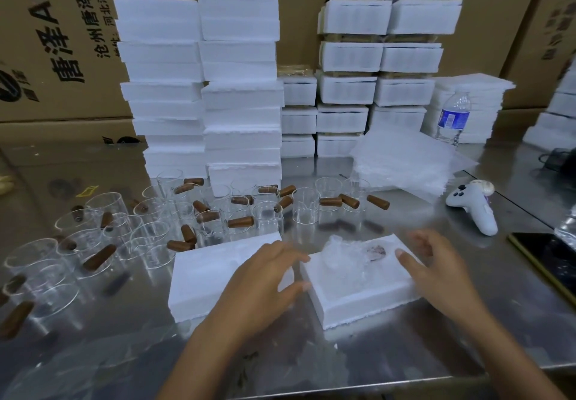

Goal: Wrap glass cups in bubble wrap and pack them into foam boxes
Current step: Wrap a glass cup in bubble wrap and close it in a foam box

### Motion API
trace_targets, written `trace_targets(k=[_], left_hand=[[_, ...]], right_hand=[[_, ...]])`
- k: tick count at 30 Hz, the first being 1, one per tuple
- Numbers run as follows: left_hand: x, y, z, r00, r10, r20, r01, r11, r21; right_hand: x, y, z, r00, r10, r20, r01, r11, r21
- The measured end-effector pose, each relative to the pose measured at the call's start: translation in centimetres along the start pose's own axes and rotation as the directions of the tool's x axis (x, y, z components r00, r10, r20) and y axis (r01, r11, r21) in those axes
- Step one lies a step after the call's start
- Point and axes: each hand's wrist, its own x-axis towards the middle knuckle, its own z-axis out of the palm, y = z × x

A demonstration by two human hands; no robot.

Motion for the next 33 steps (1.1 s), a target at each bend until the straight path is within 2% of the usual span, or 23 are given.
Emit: trace_targets(k=[4, 7, 12, 16, 19, 23, 25, 29, 31, 33], left_hand=[[-0.7, -1.0, 0.4, 0.999, -0.035, 0.004, 0.034, 0.995, 0.095], [-1.0, -1.3, 0.4, 0.998, -0.048, -0.030, 0.050, 0.994, 0.092], [-1.1, -0.4, -1.5, 0.991, 0.030, -0.127, -0.015, 0.993, 0.119], [-1.4, 0.5, -4.5, 0.964, 0.061, -0.260, -0.064, 0.998, -0.003], [-1.7, 0.4, -5.1, 0.985, 0.029, -0.167, -0.021, 0.998, 0.051], [-1.9, -0.8, -3.6, 0.991, -0.124, 0.044, 0.115, 0.981, 0.158], [-1.9, -1.3, -2.8, 0.987, -0.151, 0.060, 0.138, 0.972, 0.191], [-2.3, -1.6, -3.2, 0.993, -0.099, -0.063, 0.109, 0.978, 0.180], [-2.5, -1.0, -4.8, 0.983, -0.035, -0.180, 0.043, 0.998, 0.042], [-2.9, 0.2, -6.8, 0.941, -0.009, -0.339, -0.057, 0.981, -0.184]], right_hand=[[-0.9, 0.5, -0.3, 0.990, 0.103, 0.101, -0.110, 0.992, 0.061], [-1.4, 0.4, -0.2, 0.984, 0.141, 0.109, -0.146, 0.989, 0.034], [-1.9, -0.2, 0.1, 0.976, 0.169, 0.136, -0.162, 0.985, -0.063], [-1.6, -1.0, 0.6, 0.971, 0.184, 0.152, -0.166, 0.978, -0.126], [-1.5, -1.3, 1.2, 0.969, 0.208, 0.132, -0.188, 0.971, -0.148], [-1.6, -1.2, 1.6, 0.964, 0.246, 0.106, -0.230, 0.963, -0.138], [-1.5, -1.1, 1.5, 0.964, 0.248, 0.096, -0.236, 0.964, -0.126], [-1.3, -0.8, 1.2, 0.967, 0.245, 0.070, -0.237, 0.966, -0.103], [-1.2, -0.7, 1.1, 0.970, 0.231, 0.074, -0.224, 0.970, -0.090], [-1.4, -0.9, 1.3, 0.976, 0.201, 0.084, -0.197, 0.979, -0.049]])
